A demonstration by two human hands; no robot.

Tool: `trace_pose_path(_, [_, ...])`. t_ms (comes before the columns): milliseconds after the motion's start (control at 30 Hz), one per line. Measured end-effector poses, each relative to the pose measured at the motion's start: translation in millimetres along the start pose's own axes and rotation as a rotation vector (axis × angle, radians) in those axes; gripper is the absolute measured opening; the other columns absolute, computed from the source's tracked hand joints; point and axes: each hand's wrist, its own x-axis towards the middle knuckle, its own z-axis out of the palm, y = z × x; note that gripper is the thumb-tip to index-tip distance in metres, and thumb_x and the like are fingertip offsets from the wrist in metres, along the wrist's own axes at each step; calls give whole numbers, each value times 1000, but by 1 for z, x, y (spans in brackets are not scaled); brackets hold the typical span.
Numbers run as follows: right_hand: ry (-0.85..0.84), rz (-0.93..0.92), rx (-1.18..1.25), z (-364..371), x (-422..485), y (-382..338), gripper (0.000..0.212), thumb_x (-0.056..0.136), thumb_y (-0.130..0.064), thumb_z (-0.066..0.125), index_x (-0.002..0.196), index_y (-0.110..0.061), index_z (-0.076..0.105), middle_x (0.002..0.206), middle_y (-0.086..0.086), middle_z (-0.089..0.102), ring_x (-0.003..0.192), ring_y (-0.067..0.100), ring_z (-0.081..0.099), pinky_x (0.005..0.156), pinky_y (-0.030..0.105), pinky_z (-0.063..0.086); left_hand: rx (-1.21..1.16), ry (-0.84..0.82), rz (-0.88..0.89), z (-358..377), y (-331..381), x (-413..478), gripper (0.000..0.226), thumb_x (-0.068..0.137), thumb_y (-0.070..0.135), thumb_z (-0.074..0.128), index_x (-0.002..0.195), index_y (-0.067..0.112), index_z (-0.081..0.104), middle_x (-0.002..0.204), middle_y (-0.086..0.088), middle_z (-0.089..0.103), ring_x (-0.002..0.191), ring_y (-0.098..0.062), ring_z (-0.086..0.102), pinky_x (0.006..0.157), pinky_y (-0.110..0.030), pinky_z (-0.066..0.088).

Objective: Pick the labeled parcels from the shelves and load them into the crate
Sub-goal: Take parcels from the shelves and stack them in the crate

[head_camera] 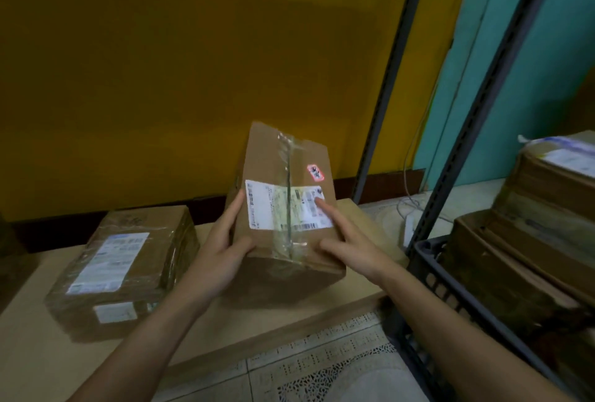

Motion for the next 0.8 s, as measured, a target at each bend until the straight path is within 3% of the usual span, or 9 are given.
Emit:
trace_pose_path(100, [259,-132,-43,-20,0,-42,62,85,-25,64,133,-46,32,126,-1,37,115,12,43,98,26,39,-12,-26,103,-2,36,-5,66,92,9,46,130,60,26,123,43,34,103,27,43,74,-6,47])
trace_pose_path(200, [314,-242,-65,-48,-5,-90,65,85,-32,63,123,-63,20,124,-6,29,116,8,33,102,29,33,5,-21,171,-2,69,-8,71,92,6,45,122,68,28,140,30,31,127,5,37,97,-25,45])
trace_pose_path(267, [341,-307,-143,-65,-13,-117,66,86,-31,61,123,-63,16,138,-5,23,126,9,26,105,30,27,15,-33,247,1,94,-7,72,92,4,44,118,69,31,139,30,33,125,5,39,96,-23,46])
trace_pose_path(333, [388,-344,-183,-81,-24,-141,67,88,-29,58,129,-58,14,145,-7,19,130,10,23,104,31,27,24,-84,326,7,124,-4,71,91,2,44,117,67,33,122,47,38,112,22,42,82,-6,46])
trace_pose_path(433, [478,-351,-242,-106,-49,-169,70,89,-26,56,139,-49,13,131,-10,27,119,8,32,98,29,32,56,-156,401,22,165,1,68,92,4,45,114,66,32,97,61,39,95,34,41,71,2,42])
trace_pose_path(533, [584,-335,-306,-140,-91,-193,71,88,-22,56,142,-45,15,129,-10,33,118,8,37,97,29,35,39,-242,483,49,201,4,61,92,3,44,115,59,40,97,56,43,92,29,46,67,1,42])
trace_pose_path(600, [665,-285,-329,-169,-126,-204,70,87,-22,56,141,-47,19,129,-12,37,120,11,43,101,33,39,-7,-324,521,78,222,4,56,91,3,44,112,55,46,115,37,49,95,19,53,67,-2,43])
trace_pose_path(733, [848,-154,-314,-229,-198,-212,67,84,-27,54,142,-41,23,102,-34,40,82,-22,52,62,2,45,-72,-485,563,156,258,3,38,94,16,43,115,47,52,113,22,51,93,8,57,61,-7,47])
trace_pose_path(800, [948,-54,-327,-257,-231,-213,69,80,-32,55,142,-40,26,98,-37,40,76,-28,50,63,0,42,-128,-562,567,197,273,0,30,95,19,43,119,34,55,103,21,55,85,10,60,60,-11,50])
